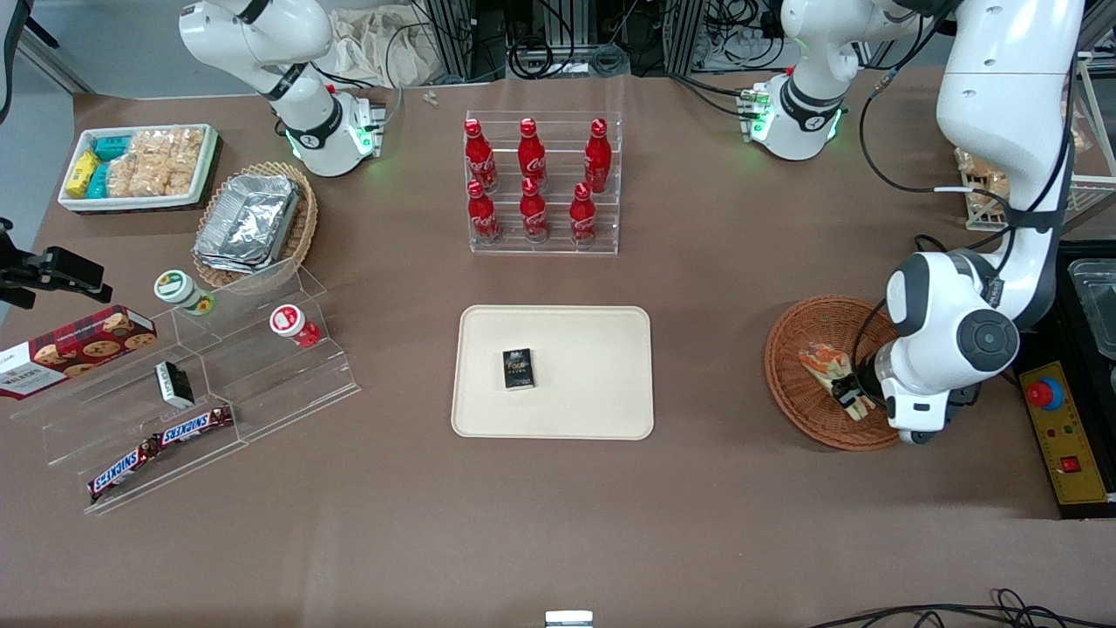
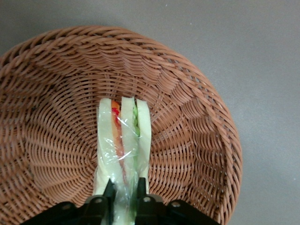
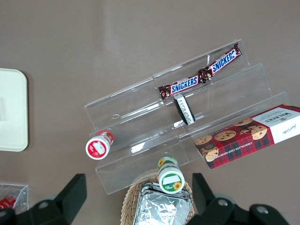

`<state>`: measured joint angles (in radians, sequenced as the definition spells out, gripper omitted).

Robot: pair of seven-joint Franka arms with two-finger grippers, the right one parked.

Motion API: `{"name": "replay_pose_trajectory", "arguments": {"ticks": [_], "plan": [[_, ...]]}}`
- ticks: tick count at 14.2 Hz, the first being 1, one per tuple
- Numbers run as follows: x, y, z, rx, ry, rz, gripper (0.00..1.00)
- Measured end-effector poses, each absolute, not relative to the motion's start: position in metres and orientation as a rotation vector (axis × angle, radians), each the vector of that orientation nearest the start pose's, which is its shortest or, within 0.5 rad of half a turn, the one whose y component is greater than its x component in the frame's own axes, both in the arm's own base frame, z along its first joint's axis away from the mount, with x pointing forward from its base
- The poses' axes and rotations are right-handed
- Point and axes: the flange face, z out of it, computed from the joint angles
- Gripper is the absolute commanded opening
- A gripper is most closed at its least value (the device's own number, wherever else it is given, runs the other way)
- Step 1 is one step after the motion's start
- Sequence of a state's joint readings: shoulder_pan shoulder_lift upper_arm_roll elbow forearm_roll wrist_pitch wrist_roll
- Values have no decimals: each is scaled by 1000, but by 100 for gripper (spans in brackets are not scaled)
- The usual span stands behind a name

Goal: Place sandwich from basket to tray

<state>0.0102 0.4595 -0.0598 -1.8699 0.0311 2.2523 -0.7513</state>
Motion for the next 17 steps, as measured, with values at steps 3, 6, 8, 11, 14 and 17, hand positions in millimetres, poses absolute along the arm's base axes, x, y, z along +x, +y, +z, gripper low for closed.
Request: {"name": "replay_pose_trajectory", "arguments": {"ticks": [3,6,8,11,14,17], "plan": [[627,-43,328,-2929,-999,162,4],[604,-115,398,-2988,-821,139,4],[582,-178,412,-3024,-671,139,4],[557,-262,385,-3070,-469,167,6],[545,-321,350,-3117,-340,228,9],[548,-379,323,-3195,-233,219,11]]}}
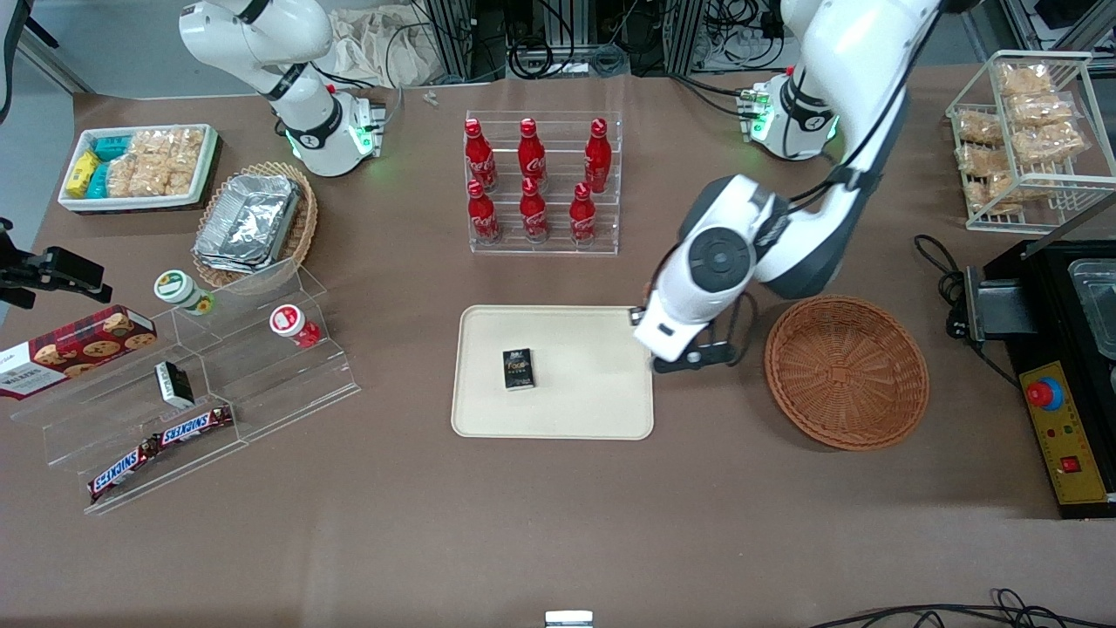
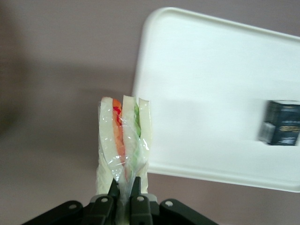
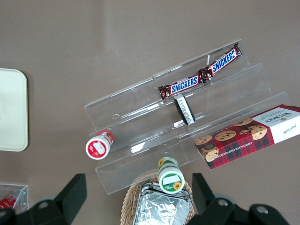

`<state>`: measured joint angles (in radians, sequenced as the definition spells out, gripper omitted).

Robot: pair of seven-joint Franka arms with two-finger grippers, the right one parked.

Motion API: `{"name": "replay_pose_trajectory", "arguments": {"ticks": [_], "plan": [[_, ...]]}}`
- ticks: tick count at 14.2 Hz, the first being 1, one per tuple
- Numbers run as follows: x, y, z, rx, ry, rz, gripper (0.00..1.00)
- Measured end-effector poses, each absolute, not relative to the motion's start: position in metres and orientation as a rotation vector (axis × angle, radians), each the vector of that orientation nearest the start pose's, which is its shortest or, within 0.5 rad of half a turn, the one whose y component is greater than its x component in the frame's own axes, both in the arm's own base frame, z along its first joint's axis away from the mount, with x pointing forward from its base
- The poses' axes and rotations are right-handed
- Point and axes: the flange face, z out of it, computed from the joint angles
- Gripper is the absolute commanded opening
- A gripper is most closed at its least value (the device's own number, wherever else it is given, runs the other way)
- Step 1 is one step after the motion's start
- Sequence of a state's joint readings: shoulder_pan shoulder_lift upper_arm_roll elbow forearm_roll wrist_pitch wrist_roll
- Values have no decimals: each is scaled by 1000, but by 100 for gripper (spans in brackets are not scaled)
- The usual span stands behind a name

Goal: Place sandwich from basket to tray

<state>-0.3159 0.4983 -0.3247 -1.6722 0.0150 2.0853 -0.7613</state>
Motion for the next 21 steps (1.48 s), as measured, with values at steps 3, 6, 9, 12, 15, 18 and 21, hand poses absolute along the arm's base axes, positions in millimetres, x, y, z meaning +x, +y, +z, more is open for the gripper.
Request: {"name": "replay_pose_trajectory", "arguments": {"ticks": [3,6,9,12,15,18,21], "plan": [[552,-413,282,-3264,-113,184,16],[556,-415,255,-3283,54,184,32],[567,-406,258,-3288,213,146,100],[588,-384,264,-3305,215,96,100],[602,-374,281,-3323,186,45,100],[606,-365,318,-3315,132,31,100],[622,-302,376,-3267,11,66,100]]}}
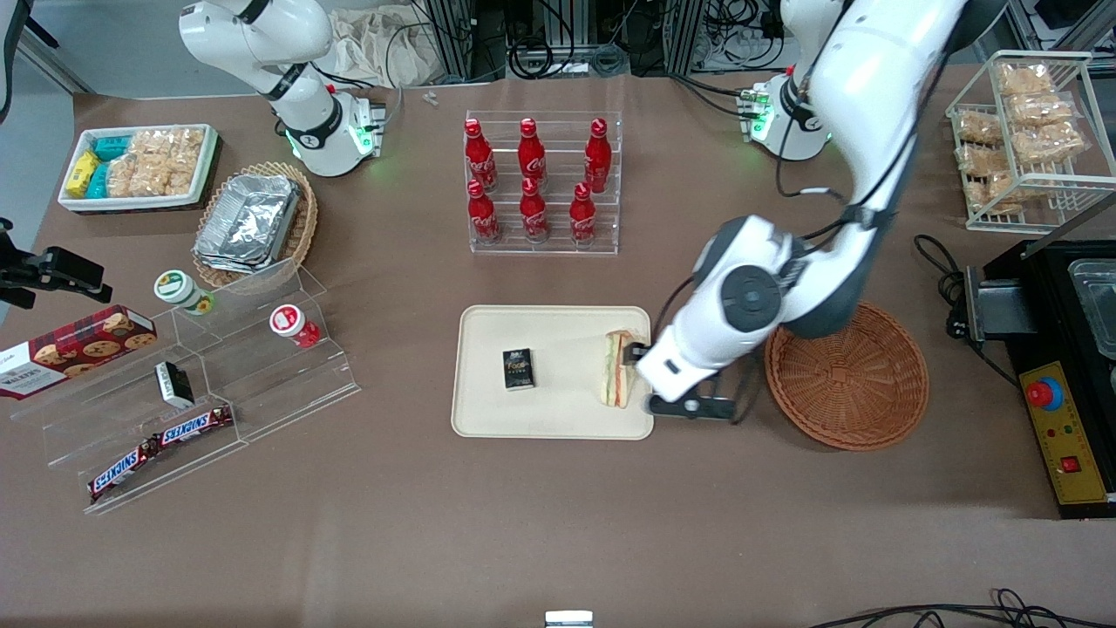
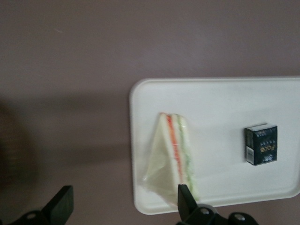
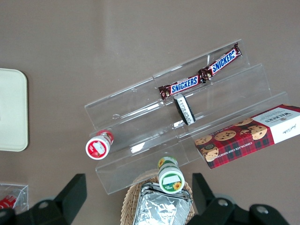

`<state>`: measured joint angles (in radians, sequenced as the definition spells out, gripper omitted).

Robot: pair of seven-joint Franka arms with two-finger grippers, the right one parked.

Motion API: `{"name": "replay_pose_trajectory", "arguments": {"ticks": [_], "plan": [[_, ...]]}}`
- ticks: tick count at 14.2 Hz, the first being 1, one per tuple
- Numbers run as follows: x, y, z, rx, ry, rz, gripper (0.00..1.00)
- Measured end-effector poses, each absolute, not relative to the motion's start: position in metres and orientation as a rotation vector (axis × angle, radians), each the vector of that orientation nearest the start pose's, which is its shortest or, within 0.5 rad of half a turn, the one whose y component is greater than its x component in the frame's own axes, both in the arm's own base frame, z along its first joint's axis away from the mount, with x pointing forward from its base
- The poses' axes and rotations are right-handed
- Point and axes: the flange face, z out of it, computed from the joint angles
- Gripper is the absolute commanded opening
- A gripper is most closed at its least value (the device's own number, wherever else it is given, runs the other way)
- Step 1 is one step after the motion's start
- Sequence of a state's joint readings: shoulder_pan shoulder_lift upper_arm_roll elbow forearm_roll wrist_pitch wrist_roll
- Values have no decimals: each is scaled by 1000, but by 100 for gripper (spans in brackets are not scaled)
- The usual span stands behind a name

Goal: Place sandwich from basket to tray

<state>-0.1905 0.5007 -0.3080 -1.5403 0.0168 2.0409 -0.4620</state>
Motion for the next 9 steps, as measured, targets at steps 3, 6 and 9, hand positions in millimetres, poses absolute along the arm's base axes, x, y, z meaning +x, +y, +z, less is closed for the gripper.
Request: {"name": "replay_pose_trajectory", "arguments": {"ticks": [3,6,9], "plan": [[625,-204,455,-3210,-140,77,100],[588,-135,509,-3159,-97,16,100],[571,-45,520,-3132,4,41,100]]}}
